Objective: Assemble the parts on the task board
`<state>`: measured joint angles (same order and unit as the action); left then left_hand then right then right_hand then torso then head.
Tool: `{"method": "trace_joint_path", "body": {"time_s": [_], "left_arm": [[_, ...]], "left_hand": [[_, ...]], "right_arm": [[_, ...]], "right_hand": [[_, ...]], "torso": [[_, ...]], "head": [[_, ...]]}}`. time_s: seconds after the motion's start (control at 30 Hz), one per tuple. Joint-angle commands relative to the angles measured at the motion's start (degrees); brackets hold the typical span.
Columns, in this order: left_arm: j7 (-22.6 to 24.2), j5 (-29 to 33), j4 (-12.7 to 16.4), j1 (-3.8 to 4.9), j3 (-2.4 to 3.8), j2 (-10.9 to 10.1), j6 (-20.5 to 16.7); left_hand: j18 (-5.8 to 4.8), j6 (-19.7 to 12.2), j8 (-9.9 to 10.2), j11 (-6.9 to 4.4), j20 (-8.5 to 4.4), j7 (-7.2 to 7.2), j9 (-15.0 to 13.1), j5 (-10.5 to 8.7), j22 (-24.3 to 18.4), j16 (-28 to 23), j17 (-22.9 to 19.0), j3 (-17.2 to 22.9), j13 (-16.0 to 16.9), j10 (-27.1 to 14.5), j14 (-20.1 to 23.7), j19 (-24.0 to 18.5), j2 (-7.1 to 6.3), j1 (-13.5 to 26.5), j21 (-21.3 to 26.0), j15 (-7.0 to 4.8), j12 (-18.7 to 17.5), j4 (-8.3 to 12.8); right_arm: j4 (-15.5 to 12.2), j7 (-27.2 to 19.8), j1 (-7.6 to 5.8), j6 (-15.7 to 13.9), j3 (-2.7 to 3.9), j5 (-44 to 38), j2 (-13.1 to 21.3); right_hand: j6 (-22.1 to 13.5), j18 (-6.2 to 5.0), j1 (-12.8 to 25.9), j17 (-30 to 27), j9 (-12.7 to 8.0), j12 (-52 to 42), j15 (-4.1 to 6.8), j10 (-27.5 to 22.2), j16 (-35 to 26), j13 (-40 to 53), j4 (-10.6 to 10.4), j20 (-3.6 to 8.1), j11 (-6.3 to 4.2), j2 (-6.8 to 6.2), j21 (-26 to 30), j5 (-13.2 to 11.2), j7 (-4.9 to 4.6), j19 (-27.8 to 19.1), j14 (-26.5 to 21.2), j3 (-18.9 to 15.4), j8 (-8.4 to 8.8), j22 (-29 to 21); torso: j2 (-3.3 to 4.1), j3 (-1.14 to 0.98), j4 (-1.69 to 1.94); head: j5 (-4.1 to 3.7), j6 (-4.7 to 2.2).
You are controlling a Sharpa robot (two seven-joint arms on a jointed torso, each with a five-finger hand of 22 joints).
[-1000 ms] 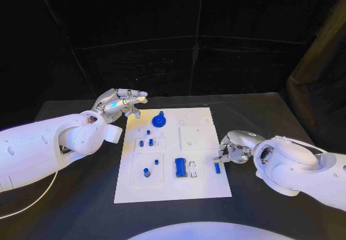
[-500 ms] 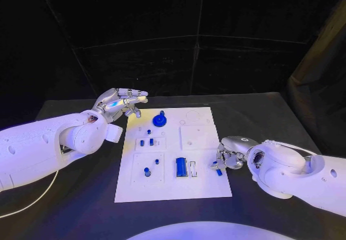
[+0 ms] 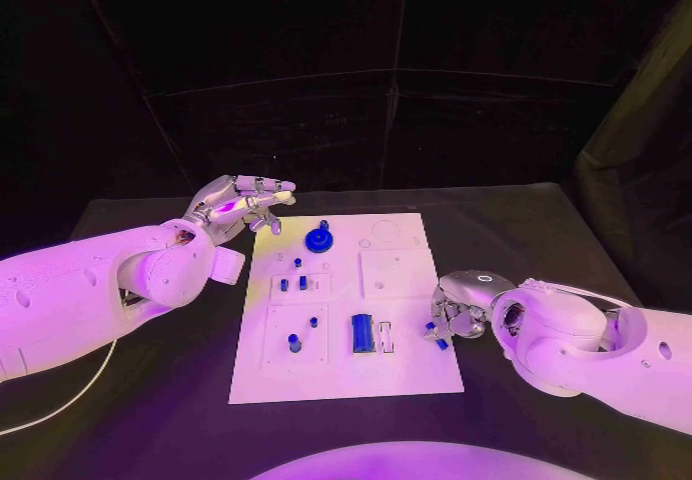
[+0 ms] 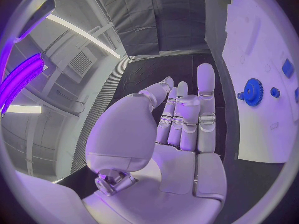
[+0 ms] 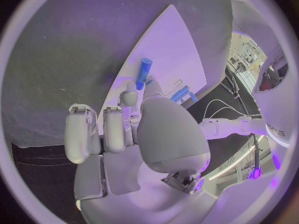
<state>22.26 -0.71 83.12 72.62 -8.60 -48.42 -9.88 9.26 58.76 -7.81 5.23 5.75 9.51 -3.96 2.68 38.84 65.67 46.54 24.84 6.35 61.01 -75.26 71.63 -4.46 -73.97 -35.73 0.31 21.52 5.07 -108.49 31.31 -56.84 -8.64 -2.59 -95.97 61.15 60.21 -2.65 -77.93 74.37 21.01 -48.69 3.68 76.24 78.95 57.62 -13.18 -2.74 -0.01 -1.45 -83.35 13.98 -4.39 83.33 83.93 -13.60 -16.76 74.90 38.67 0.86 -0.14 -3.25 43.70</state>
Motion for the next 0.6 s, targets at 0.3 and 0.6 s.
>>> {"method": "trace_joint_path", "body": {"time_s": [0.3,0.6], "left_arm": [[0.20,0.17,0.11,0.06,-0.01,-0.04,0.63],[0.19,0.17,0.17,0.07,-0.03,-0.18,0.60]], "left_hand": [[1.17,-0.39,-0.19,0.02,0.28,0.11,0.07,0.25,-0.10,-0.20,-0.19,-0.47,0.04,-0.50,0.27,-0.18,0.35,0.07,0.33,0.09,0.34,0.03],[1.17,-0.39,-0.19,0.02,0.28,0.11,0.07,0.25,-0.10,-0.20,-0.19,-0.47,0.04,-0.50,0.27,-0.18,0.35,0.07,0.33,0.09,0.34,0.03]], "right_arm": [[-0.36,0.93,0.85,4.70,-0.48,-2.28,-0.24],[-1.55,1.06,0.88,-2.27,-0.46,1.90,0.07]], "right_hand": [[0.42,0.15,-8.98,-0.01,0.15,2.00,0.48,-0.85,-0.52,-0.95,5.05,0.35,-0.53,2.77,0.27,0.09,0.33,-0.28,2.93,4.59,1.58,6.29],[0.18,0.28,-8.72,0.53,-0.54,2.13,0.45,-0.51,-0.21,-0.92,3.72,0.36,-0.50,5.31,-0.11,4.00,0.24,0.15,3.09,9.03,3.59,6.80]], "torso": [[-0.01,0.06,0.09],[-0.03,0.03,-0.02]], "head": [[-0.12,0.15],[0.04,0.11]]}}
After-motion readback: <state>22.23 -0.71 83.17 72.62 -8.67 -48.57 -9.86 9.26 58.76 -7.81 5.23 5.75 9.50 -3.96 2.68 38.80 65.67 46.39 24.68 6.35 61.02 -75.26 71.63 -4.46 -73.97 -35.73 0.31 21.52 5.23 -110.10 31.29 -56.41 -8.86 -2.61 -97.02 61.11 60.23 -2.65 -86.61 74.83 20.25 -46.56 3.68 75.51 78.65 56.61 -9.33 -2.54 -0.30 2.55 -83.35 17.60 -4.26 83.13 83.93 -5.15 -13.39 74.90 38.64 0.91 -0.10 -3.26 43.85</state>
